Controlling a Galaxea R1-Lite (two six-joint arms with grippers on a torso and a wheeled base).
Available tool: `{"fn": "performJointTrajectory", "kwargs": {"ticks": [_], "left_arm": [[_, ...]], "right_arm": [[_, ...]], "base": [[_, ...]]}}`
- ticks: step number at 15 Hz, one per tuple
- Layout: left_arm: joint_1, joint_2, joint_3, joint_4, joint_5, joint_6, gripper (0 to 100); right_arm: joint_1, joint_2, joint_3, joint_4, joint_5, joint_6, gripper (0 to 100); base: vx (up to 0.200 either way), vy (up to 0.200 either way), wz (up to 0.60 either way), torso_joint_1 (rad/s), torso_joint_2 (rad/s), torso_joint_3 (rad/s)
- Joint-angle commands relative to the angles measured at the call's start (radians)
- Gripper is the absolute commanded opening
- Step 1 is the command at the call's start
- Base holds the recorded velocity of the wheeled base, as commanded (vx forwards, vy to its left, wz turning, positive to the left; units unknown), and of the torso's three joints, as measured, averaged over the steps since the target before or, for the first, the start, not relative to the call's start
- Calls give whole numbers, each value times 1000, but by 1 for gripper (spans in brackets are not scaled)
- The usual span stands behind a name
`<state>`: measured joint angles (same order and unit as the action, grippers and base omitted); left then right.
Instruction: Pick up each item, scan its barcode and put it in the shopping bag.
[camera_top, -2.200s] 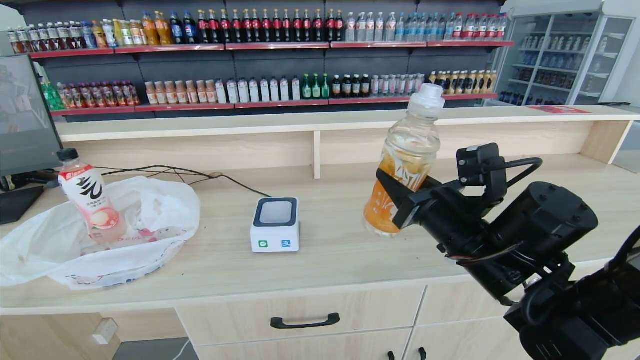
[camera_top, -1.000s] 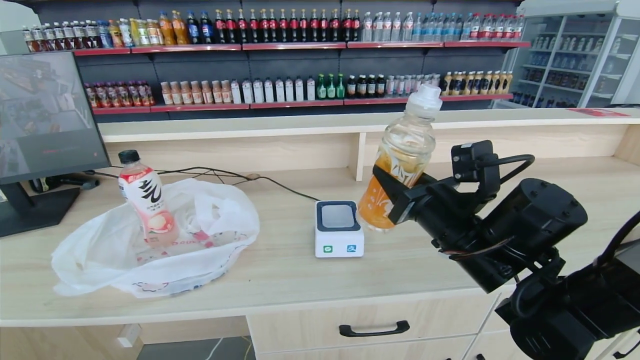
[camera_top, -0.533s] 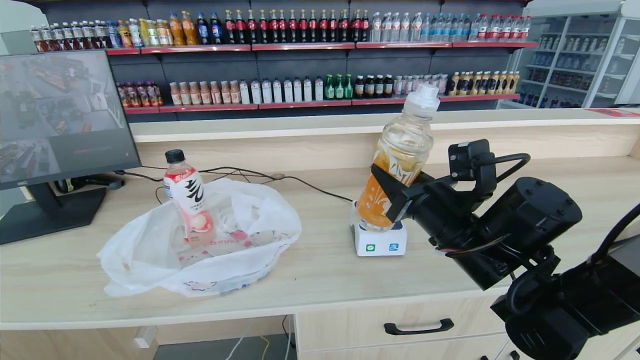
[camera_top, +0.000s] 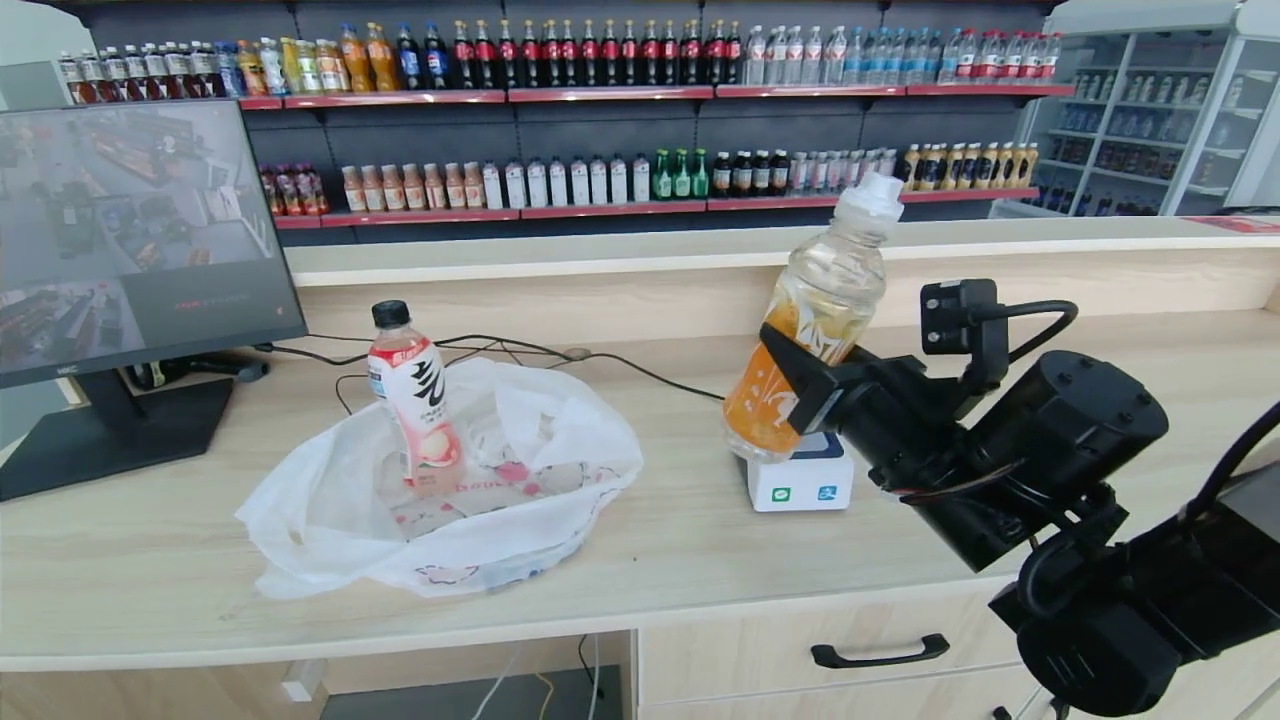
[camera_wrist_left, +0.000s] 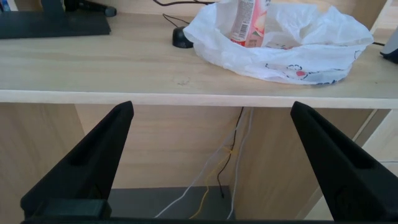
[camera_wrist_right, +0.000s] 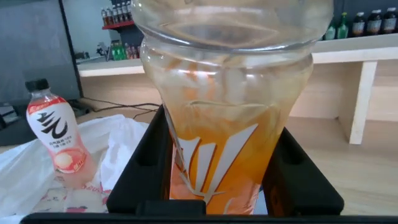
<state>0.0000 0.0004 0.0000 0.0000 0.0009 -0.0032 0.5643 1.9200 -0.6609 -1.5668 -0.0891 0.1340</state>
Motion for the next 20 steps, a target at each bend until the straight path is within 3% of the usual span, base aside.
{"fn": "performJointTrajectory", "kwargs": {"ticks": [1, 5, 17, 20], "left_arm": [[0, 0, 0, 0, 1, 0, 100], [0, 0, 0, 0, 1, 0, 100], [0, 0, 0, 0, 1, -3, 100], [0, 0, 0, 0, 1, -3, 100]], "right_arm": [[-23, -22, -13, -4, 3, 72, 0], [-35, -26, 76, -4, -4, 300, 0], [-99, -18, -8, -4, -17, 783, 0], [-138, 74, -63, -4, -66, 888, 0]], "base": [[0, 0, 0, 0, 0, 0], [0, 0, 0, 0, 0, 0], [0, 0, 0, 0, 0, 0], [0, 0, 0, 0, 0, 0]]}}
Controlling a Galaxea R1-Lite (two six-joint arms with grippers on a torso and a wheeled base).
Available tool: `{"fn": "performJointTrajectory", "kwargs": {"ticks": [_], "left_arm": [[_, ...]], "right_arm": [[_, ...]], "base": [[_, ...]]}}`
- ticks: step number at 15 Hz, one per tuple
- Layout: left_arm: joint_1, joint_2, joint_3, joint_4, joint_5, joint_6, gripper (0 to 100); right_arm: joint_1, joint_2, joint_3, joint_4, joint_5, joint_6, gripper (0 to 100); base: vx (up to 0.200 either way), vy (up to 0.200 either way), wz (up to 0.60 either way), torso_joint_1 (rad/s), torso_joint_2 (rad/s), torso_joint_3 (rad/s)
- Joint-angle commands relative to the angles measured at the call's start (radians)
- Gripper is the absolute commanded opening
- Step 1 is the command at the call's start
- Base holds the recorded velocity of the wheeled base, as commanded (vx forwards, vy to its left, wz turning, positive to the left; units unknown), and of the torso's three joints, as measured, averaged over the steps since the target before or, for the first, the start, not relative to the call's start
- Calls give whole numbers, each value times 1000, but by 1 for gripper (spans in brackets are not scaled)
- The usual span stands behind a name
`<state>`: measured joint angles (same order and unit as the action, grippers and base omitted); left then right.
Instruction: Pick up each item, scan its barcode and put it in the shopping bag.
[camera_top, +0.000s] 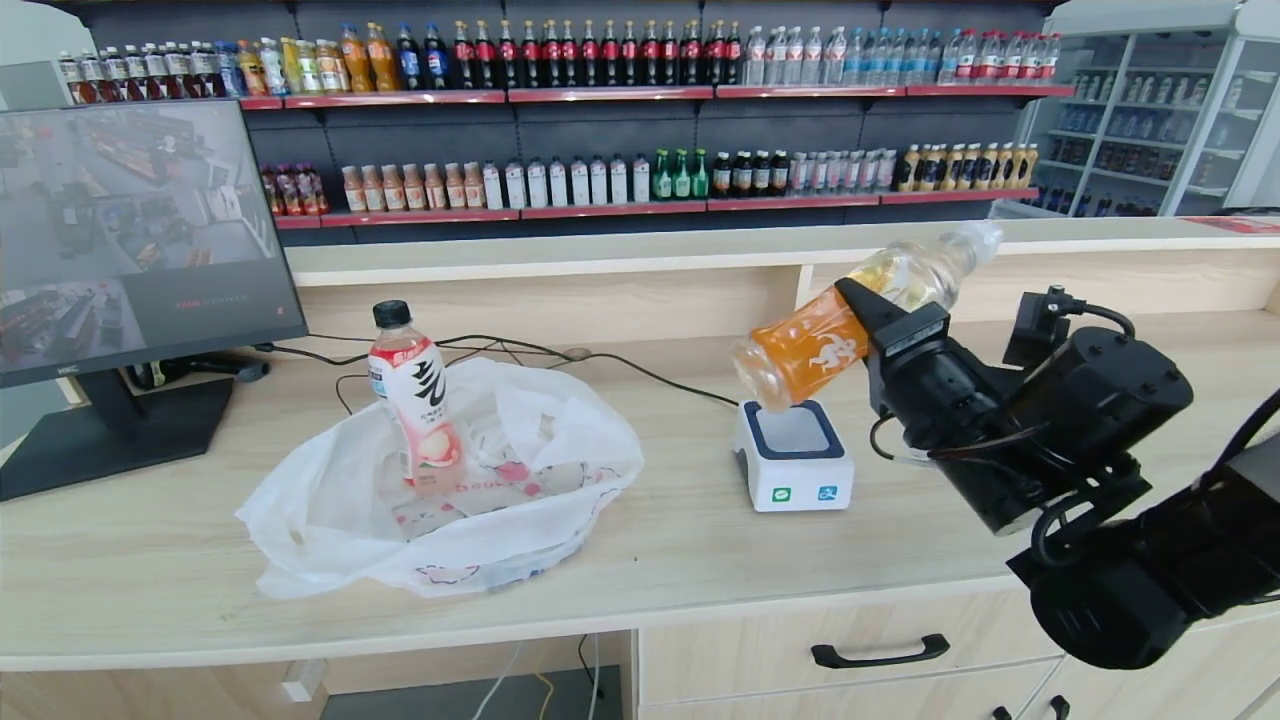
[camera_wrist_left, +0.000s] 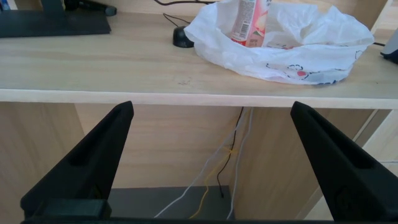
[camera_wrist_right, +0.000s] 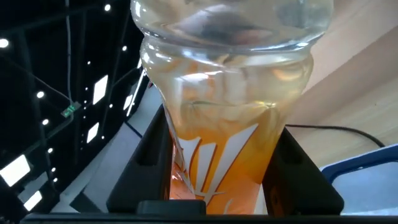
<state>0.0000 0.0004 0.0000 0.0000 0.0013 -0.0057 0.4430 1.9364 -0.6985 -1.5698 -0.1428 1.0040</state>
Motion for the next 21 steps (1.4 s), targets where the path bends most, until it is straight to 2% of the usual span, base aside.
{"fn": "performJointTrajectory", "kwargs": {"ticks": [1, 3, 8, 11, 21], "left_arm": [[0, 0, 0, 0, 0, 0, 100], [0, 0, 0, 0, 0, 0, 100], [0, 0, 0, 0, 0, 0, 100], [0, 0, 0, 0, 0, -2, 100], [0, 0, 0, 0, 0, 1, 100]], "right_arm": [[-21, 72, -45, -1, -23, 61, 0], [-21, 72, -52, -1, -26, 119, 0], [-21, 101, -39, -1, -31, 139, 0], [-33, 116, -33, -1, -34, 199, 0], [-47, 156, -22, -1, -41, 205, 0]], "base": [[0, 0, 0, 0, 0, 0], [0, 0, 0, 0, 0, 0], [0, 0, 0, 0, 0, 0], [0, 0, 0, 0, 0, 0], [0, 0, 0, 0, 0, 0]]}}
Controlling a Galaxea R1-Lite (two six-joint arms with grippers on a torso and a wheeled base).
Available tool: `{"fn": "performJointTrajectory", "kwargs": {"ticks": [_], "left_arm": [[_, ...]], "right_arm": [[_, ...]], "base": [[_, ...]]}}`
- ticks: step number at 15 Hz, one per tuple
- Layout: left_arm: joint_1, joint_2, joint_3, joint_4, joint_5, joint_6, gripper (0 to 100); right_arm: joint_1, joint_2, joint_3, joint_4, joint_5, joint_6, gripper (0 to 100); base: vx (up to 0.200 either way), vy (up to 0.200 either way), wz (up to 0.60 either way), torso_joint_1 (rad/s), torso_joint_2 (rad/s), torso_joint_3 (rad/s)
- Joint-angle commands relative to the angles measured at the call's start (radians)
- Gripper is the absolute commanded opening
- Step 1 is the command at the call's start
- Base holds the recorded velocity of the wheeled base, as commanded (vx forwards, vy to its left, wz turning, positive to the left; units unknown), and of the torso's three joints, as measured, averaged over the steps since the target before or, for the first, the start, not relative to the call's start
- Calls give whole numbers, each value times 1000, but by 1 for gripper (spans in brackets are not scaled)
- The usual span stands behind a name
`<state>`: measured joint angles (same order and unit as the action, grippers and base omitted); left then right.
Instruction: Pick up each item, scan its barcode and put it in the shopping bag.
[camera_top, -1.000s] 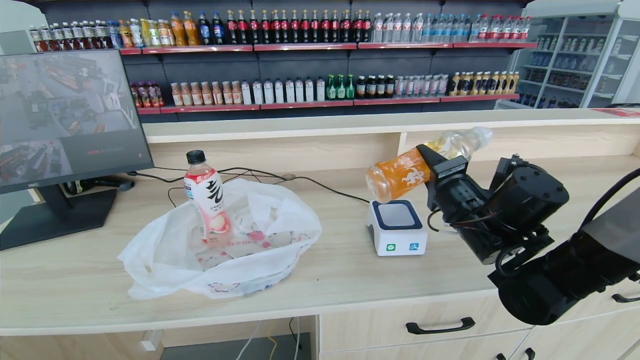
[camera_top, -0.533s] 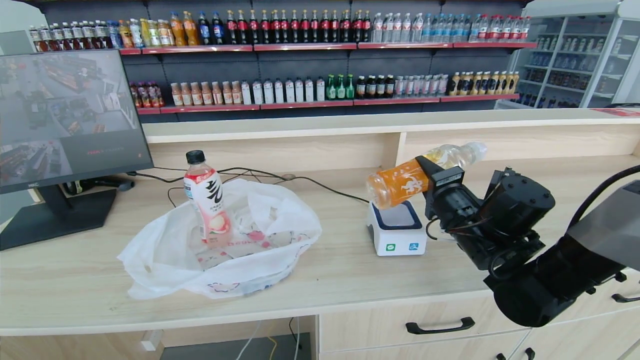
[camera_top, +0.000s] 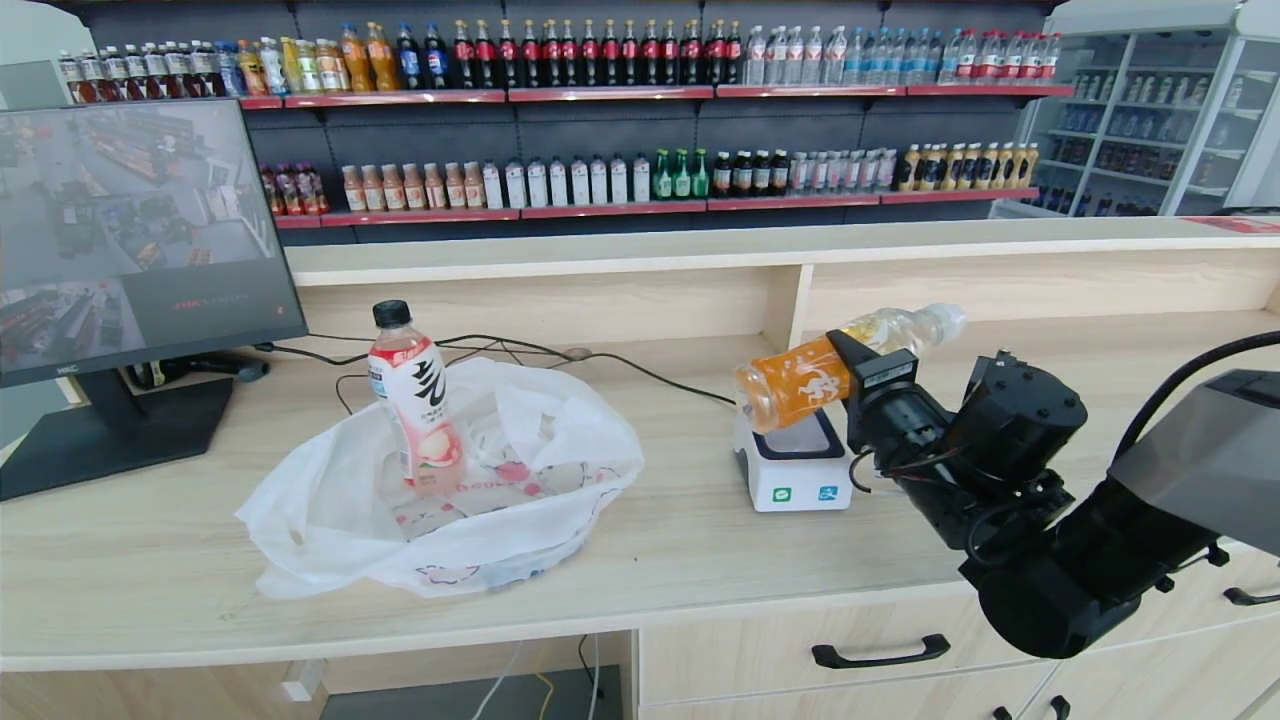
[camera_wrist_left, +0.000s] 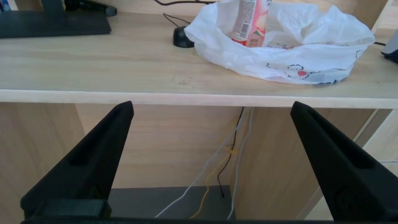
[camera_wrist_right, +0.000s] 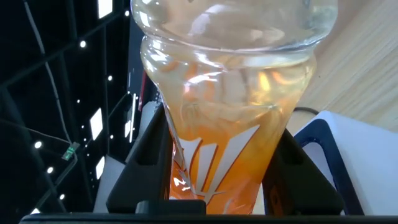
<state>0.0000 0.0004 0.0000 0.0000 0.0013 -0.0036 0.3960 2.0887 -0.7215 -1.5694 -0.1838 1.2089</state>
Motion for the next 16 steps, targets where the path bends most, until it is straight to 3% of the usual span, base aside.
{"fn": "performJointTrajectory", "kwargs": {"ticks": [1, 16], "left_arm": [[0, 0, 0, 0, 0, -1, 100], [0, 0, 0, 0, 0, 1, 100]], "right_arm": [[0, 1, 2, -1, 0, 0, 0], [-5, 10, 17, -1, 0, 1, 0]], "base": [[0, 0, 0, 0, 0, 0], [0, 0, 0, 0, 0, 0]]}}
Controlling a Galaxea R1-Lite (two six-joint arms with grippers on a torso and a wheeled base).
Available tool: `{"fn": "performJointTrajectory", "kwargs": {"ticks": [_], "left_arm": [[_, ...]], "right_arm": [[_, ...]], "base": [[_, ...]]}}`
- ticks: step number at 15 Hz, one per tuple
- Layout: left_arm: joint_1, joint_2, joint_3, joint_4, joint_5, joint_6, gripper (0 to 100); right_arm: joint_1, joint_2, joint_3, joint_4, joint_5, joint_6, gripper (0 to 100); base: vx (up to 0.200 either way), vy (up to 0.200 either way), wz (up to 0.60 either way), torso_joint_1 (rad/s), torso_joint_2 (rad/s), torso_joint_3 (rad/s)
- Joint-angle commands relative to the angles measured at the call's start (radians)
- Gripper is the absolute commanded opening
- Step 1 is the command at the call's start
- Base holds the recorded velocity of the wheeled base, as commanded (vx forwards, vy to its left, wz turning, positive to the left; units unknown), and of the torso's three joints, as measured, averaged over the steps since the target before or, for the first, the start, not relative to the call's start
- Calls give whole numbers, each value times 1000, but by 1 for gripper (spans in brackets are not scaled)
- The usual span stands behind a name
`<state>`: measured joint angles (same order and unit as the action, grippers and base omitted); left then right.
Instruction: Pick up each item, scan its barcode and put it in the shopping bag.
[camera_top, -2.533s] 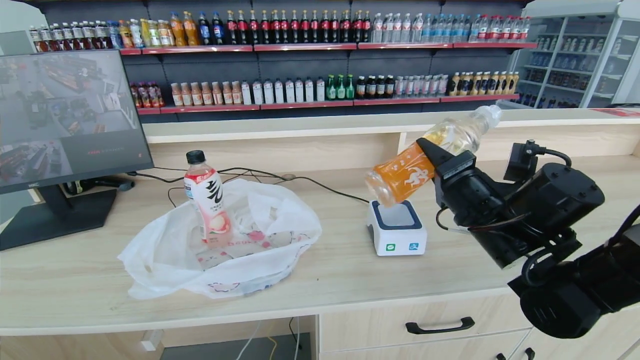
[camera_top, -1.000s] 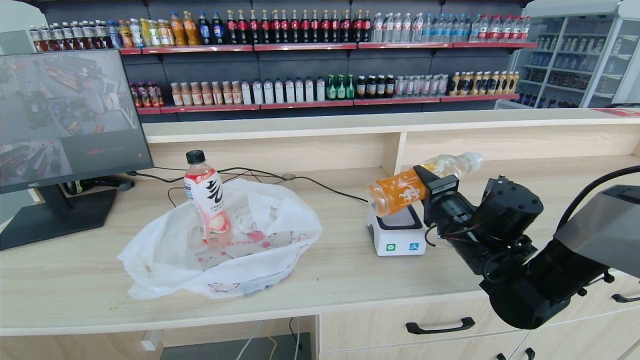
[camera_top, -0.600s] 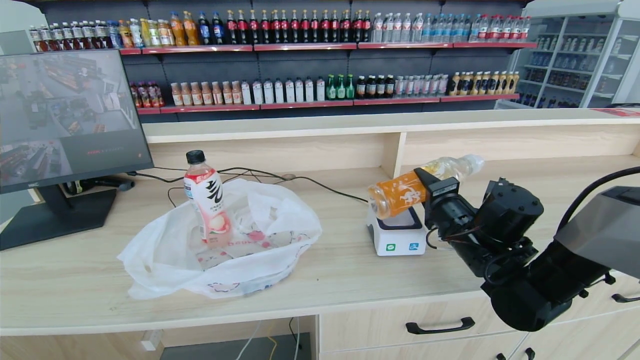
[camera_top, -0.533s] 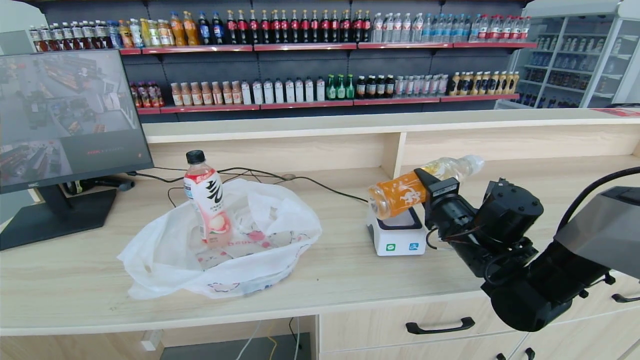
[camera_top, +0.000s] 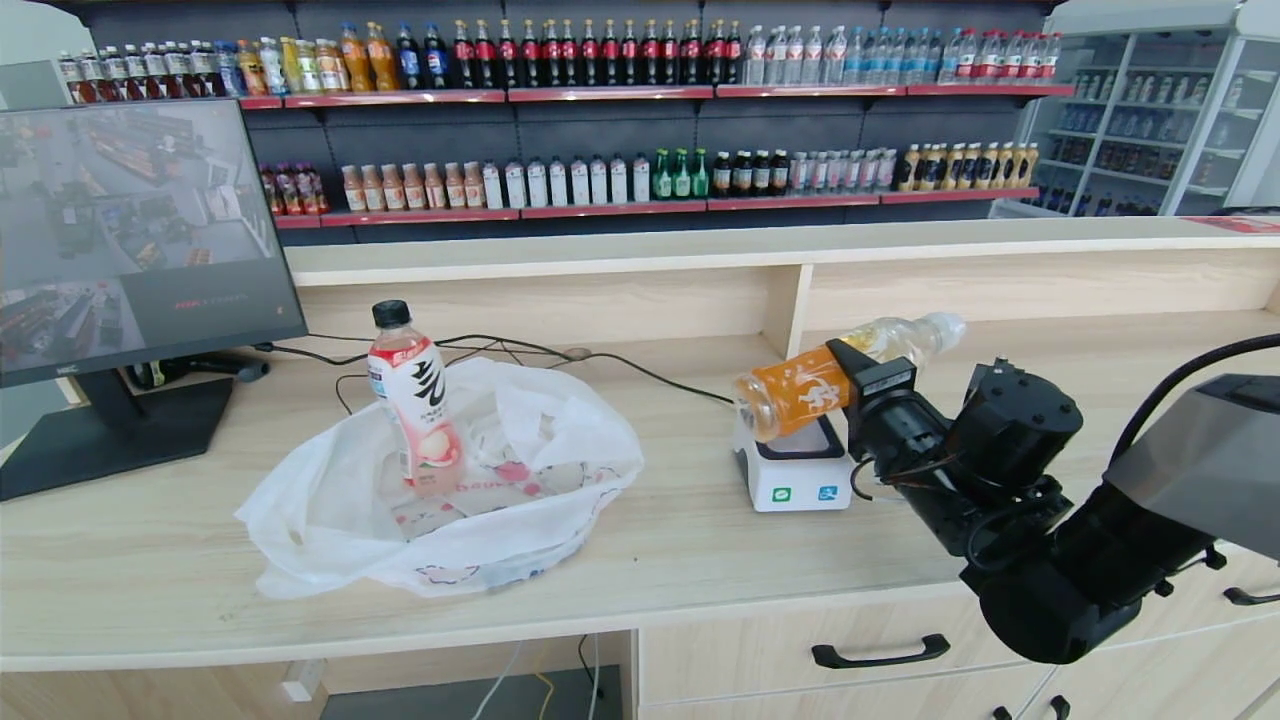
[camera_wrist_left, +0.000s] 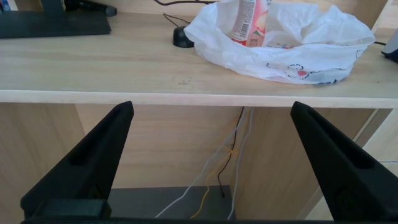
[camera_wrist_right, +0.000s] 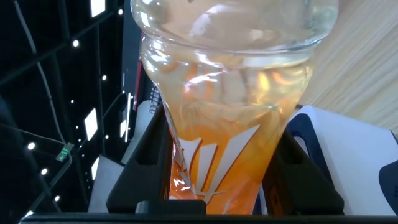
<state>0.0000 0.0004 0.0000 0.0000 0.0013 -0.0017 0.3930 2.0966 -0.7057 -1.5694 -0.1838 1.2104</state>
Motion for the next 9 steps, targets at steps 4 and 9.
{"fn": "performJointTrajectory", "kwargs": {"ticks": [4, 9], "left_arm": [[0, 0, 0, 0, 0, 0, 100], [0, 0, 0, 0, 0, -1, 100]], "right_arm": [[-3, 0, 8, -1, 0, 0, 0], [7, -50, 17, -1, -6, -25, 0]], "base": [[0, 0, 0, 0, 0, 0], [0, 0, 0, 0, 0, 0]]}}
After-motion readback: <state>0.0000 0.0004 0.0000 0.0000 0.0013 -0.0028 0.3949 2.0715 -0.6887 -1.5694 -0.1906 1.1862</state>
